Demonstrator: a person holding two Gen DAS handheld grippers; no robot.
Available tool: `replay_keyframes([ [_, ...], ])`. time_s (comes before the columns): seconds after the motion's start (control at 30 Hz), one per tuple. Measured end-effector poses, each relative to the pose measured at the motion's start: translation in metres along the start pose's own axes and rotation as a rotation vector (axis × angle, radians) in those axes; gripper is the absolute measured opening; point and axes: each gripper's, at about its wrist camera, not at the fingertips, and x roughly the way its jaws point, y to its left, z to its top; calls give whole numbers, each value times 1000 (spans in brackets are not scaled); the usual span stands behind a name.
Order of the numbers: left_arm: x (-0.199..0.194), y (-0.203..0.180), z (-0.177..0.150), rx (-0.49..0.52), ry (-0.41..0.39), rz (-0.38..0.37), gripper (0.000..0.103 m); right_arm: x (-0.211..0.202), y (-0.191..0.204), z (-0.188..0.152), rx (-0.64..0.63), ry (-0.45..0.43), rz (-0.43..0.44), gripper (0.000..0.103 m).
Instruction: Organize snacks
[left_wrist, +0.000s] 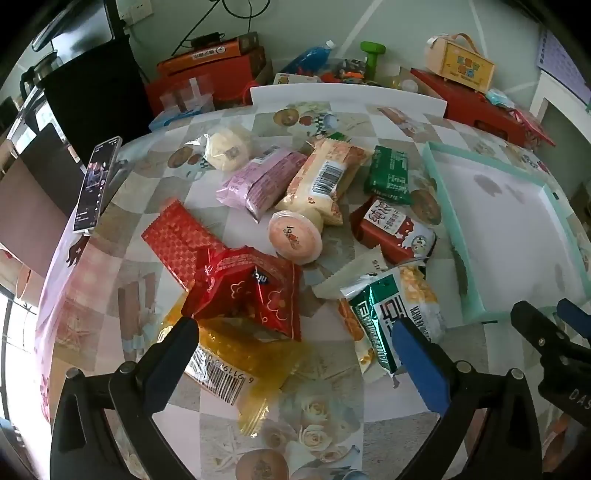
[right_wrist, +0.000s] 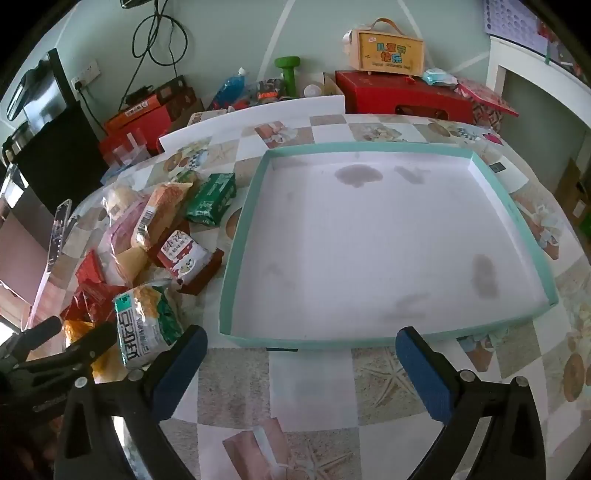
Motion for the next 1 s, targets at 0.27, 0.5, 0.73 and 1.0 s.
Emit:
replay_keyframes([
  [0.27, 1, 1, 2, -36, 9, -6, 103, 0, -2, -1, 23, -9, 14, 103],
  [0.5, 0, 2, 2, -33, 2, -24, 103, 2, 0, -1, 12, 1, 7, 103],
  [0.73, 0, 4, 1, -51, 9, -28, 103, 1, -3, -2, 16, 2, 9, 103],
  [1.0, 2, 5, 1, -68, 21, -44, 103, 1, -4, -2, 19, 4, 10, 103],
])
